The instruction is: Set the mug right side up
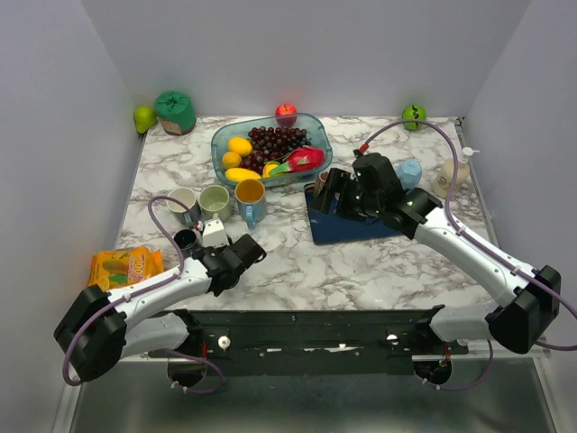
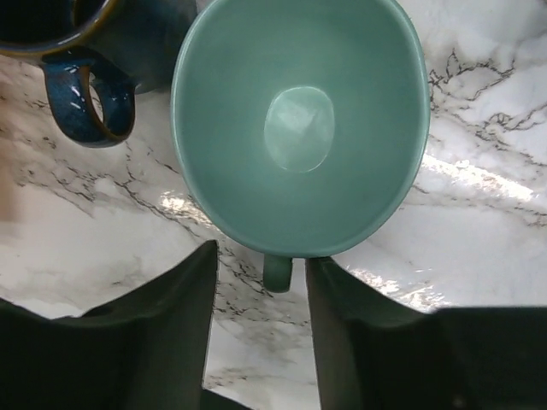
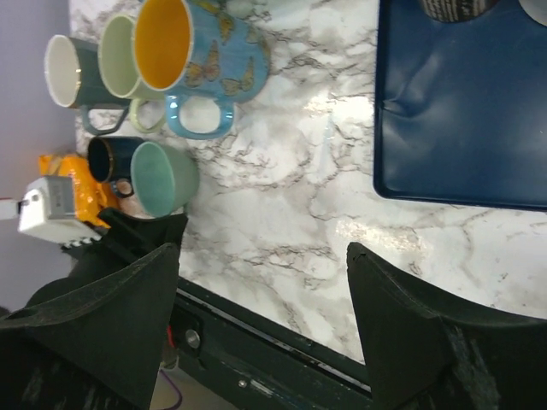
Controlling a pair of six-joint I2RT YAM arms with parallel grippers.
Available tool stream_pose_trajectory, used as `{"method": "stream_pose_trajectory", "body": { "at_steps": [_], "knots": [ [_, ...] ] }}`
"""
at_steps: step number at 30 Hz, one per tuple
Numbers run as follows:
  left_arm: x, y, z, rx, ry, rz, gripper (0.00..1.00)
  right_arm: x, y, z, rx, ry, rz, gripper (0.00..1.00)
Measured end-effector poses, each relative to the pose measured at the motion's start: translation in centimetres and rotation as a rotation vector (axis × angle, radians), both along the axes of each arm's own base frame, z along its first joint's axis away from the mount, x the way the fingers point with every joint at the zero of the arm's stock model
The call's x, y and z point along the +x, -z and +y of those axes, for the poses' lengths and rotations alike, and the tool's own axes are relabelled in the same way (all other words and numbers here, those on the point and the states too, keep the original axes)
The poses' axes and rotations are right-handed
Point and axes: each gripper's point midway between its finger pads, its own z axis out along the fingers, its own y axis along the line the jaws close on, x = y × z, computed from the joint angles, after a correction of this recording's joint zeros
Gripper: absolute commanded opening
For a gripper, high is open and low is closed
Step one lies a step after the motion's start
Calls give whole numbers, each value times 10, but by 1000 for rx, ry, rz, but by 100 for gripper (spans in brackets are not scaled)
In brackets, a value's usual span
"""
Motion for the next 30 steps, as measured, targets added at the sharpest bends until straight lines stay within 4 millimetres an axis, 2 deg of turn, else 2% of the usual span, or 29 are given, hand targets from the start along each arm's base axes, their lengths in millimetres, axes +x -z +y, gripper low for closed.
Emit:
{"method": "stream_pose_trajectory", "body": {
  "at_steps": [5, 11, 22, 30],
  "knots": [
    [0, -12, 0, -12, -10, -6, 71, 5, 25, -5, -74, 44, 62, 86],
    [6, -49, -6, -80, -1, -74, 79, 21, 49, -8, -167, 95, 105, 86],
    [14, -143, -12, -221, 91, -272, 93, 78, 90, -4, -363, 187, 91, 86],
    [29, -183, -32, -235, 212, -323, 97, 122, 106, -1, -411, 422, 114, 87]
  ]
}}
